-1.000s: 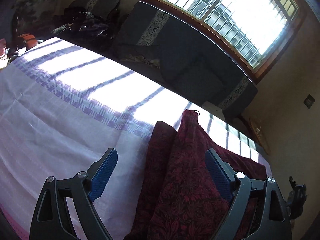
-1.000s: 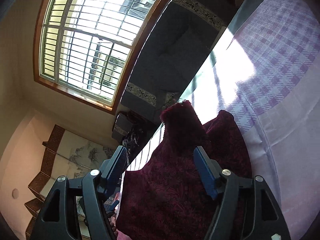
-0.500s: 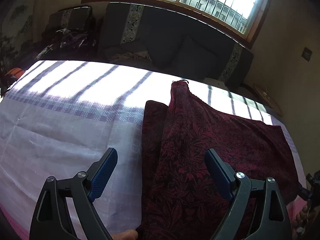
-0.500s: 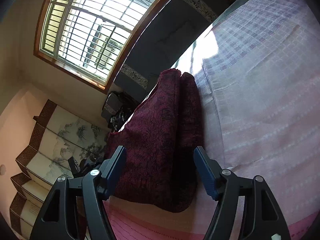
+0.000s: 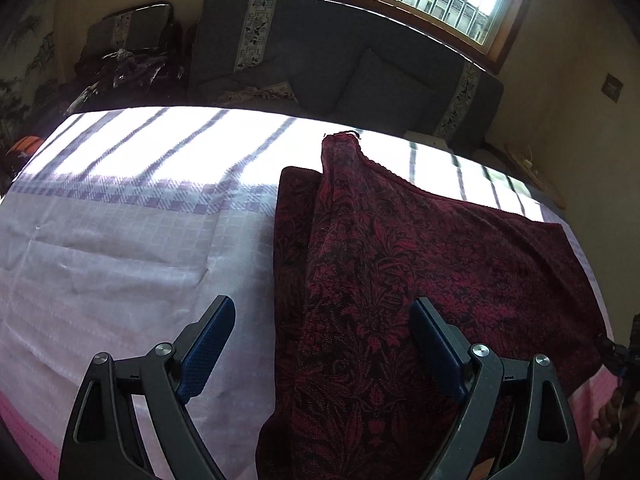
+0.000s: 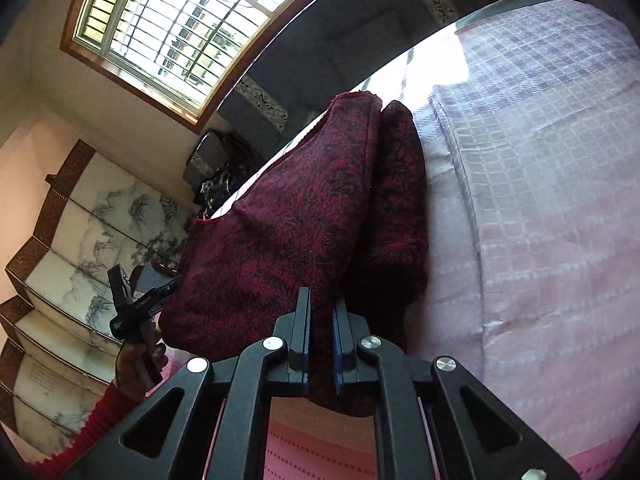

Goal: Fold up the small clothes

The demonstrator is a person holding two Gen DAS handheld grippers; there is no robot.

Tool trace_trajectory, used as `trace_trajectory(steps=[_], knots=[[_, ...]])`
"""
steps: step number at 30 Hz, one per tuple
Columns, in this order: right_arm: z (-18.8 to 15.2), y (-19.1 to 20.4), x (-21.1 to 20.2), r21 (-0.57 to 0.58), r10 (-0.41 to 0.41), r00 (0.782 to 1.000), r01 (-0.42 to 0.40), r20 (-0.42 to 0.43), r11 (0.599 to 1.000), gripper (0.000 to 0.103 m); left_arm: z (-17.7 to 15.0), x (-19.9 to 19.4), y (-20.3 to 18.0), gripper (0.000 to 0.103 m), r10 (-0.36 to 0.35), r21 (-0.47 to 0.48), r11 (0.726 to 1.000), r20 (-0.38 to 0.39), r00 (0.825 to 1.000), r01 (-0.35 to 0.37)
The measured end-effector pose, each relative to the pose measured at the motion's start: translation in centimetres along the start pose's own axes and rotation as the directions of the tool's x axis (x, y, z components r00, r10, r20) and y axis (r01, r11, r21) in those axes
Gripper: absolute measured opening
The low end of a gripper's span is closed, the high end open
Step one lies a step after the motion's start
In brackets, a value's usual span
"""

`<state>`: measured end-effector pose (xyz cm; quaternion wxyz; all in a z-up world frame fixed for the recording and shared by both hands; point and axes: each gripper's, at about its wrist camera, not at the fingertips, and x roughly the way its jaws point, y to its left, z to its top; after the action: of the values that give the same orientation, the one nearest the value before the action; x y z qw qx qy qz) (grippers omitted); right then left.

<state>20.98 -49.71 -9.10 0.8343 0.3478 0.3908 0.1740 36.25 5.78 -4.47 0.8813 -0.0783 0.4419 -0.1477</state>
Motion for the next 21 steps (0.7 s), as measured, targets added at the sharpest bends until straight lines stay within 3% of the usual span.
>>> trace_trajectory(steps=[3, 8, 13, 18, 21], knots=[[-0.8, 0.2, -1.0, -0.009, 0.0, 1.0, 0.0, -0.002, 1.0, 0.009, -1.0, -1.2, 0.5, 0.089, -0.028, -0.012, 1.0, 0.003, 1.0, 0.028], [-2.6, -0.5, -1.6, -0.003, -0.016, 0.999, 0.016, -0.036, 1.0, 0.009, -3.1, -1.0, 0.9, 0.089, -0.007, 0.02, 1.0, -0.025, 1.0, 0.008], [-4.0, -1.6, -1.4, 0.014, -0.031, 0.998, 0.032, -0.052, 0.999, 0.009, -5.2, -0.4, 1.9, 0.089, -0.025, -0.027, 0.999, -0.011, 1.0, 0.025], [-3.7, -1.4, -1.9, 0.007, -0.008, 1.0, 0.008, -0.025, 1.0, 0.012, -4.8, -2.5, 3.1, 0.089, -0.032, -0.03, 0.999, 0.048, 0.998, 0.034], [-3.4, -0.7, -2.0, -0.017, -0.009, 1.0, 0.009, -0.026, 1.0, 0.014, -4.3, -2.7, 3.5, 0.089, -0.07, -0.027, 0.997, -0.009, 0.998, 0.07]])
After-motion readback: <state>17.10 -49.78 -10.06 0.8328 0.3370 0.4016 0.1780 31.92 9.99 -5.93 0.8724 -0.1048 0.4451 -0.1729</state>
